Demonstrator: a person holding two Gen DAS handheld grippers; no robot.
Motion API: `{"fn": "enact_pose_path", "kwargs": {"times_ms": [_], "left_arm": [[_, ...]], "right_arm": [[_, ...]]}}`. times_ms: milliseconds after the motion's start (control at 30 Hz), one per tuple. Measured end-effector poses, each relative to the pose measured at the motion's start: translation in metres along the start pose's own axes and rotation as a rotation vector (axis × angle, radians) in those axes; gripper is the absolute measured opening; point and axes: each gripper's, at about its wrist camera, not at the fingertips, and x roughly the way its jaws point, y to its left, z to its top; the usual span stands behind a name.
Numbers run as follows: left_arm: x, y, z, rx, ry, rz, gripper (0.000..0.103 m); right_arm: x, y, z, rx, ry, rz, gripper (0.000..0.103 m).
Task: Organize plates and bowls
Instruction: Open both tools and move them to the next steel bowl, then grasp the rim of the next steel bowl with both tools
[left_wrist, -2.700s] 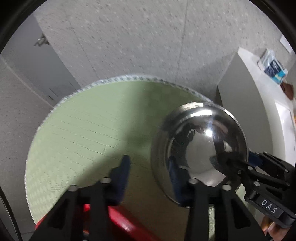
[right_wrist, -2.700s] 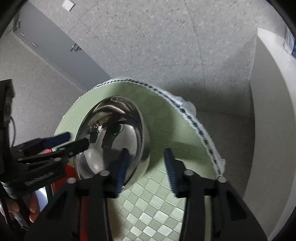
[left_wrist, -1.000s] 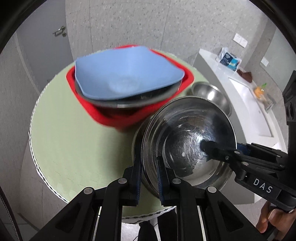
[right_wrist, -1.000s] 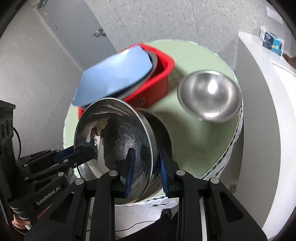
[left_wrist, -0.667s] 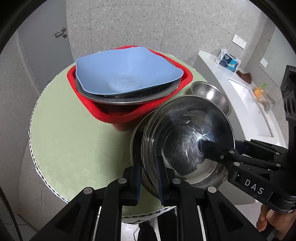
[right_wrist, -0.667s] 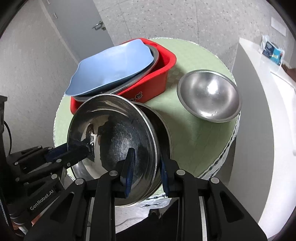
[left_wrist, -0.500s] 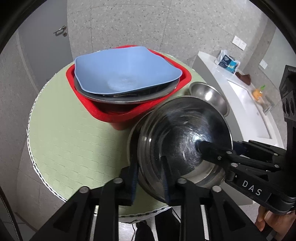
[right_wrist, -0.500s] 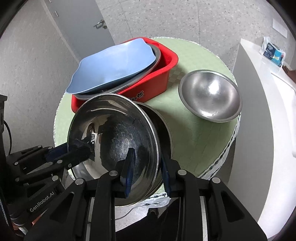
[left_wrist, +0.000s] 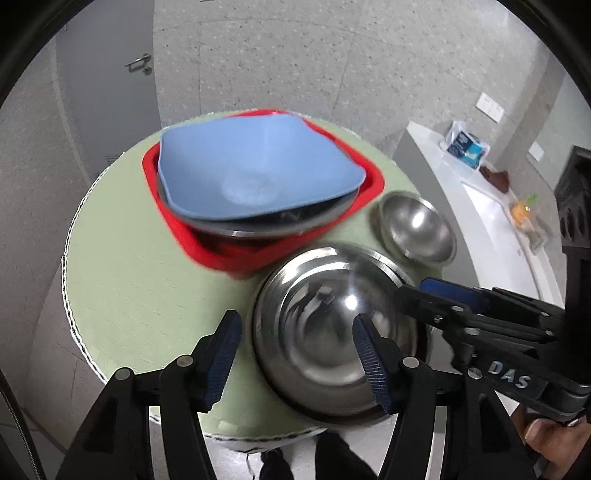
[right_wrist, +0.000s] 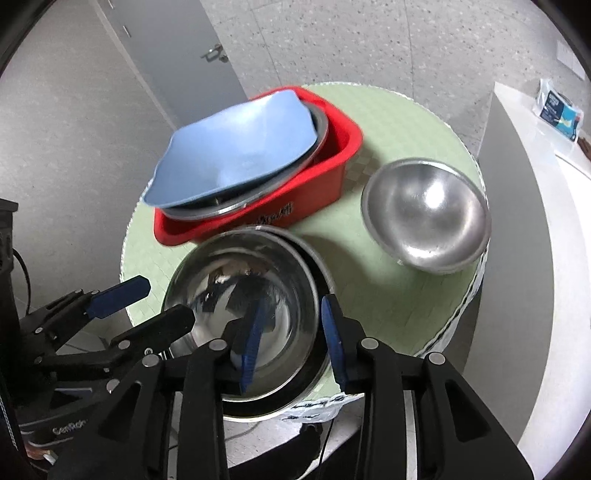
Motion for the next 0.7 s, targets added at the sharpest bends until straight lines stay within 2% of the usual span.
{"fn": "enact_pose_path", "kwargs": {"times_ms": [67,200,267,433,500,700], "left_arm": [[-0.001,-0.013,0.007,-0.004,-0.016,-0.001,0.059],[0.007,-0.048,0.025,0.001,-0.031,-0.007,0.063],[0.017,-0.065,0.030,0.005,-0.021,-0.009,0.063],[0.052,-0.105,0.045,-0.022,0.010,0.022,0.063],[0.069,-0.116,0.052,-0.038,0.031,0.050,0.063],[0.108,-0.138,0.068,-0.084,0.089,0.139,0.061]], "right_arm": [[-0.012,-0.011,0.006,-0.002,-0.035,0.004,0.042],[-0.036,-0.051,0.026,0.014,-0.101,-0.032,0.047],[-0.039,-0.076,0.035,0.021,-0.105,-0.057,0.057],[-0.017,-0.130,0.046,0.041,-0.038,-0.054,0.060],[-0.005,-0.145,0.050,0.050,-0.006,-0.024,0.060],[0.027,-0.167,0.062,0.045,0.069,0.055,0.060]]}}
